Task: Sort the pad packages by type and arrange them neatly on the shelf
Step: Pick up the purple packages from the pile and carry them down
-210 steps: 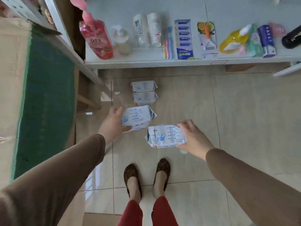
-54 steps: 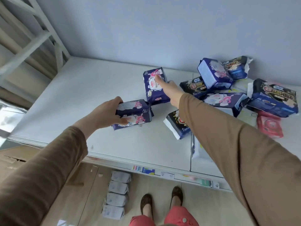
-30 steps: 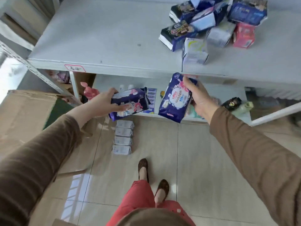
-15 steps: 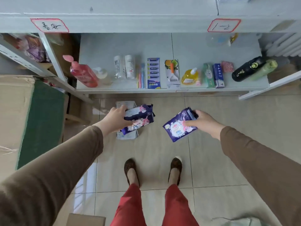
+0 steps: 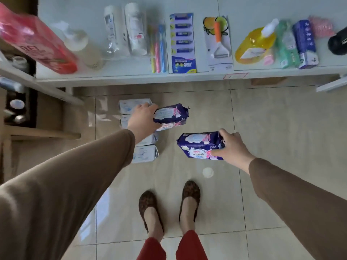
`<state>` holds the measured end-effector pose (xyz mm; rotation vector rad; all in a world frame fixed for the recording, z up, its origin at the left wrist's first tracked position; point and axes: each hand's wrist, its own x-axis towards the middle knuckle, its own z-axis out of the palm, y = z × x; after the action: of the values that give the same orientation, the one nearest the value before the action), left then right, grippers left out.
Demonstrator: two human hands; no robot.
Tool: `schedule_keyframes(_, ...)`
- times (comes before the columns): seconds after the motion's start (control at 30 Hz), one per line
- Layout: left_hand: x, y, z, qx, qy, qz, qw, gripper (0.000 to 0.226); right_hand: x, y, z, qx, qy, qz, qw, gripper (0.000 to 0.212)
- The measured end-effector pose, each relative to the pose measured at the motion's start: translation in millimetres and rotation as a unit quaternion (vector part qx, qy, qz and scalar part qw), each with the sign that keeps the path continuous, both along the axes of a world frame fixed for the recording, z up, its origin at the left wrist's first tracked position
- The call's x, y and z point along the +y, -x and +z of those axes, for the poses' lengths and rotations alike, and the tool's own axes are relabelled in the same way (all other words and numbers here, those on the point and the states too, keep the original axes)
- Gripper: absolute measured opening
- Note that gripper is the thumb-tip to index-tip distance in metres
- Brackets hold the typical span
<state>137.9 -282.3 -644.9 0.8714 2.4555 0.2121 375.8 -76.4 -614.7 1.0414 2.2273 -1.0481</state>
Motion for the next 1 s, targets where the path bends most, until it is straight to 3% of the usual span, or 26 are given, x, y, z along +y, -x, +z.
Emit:
schedule_keyframes(0.2,38.9,28.1,-102.1,0.045,-0.004,-0.027,0.999,0.054,13.6,29.8,-109.9,0.077,0.037,0.025,0.996,0.048)
schedule_keyframes(0.43,66.6,59.5,-185.1,0.056,-0.026,-0.043,0.997,0.056,22.8,78.1,-210.2,0.123,-0.016,0.081,0.989,0.05)
schedule_keyframes(0.7,80.5,89.0,-228.8,0.062,-0.009,-0.05,0.997,0.061,19.2,120.0,-263.4,0.149,-0.025,0.089,0.984,0.048)
schedule_keyframes(1.0,62.1,98.4,-223.5,0.049,-0.001,-0.095,0.994,0.064,7.8,142.4,-281.7,0.176,-0.033,0.043,0.983,0.049)
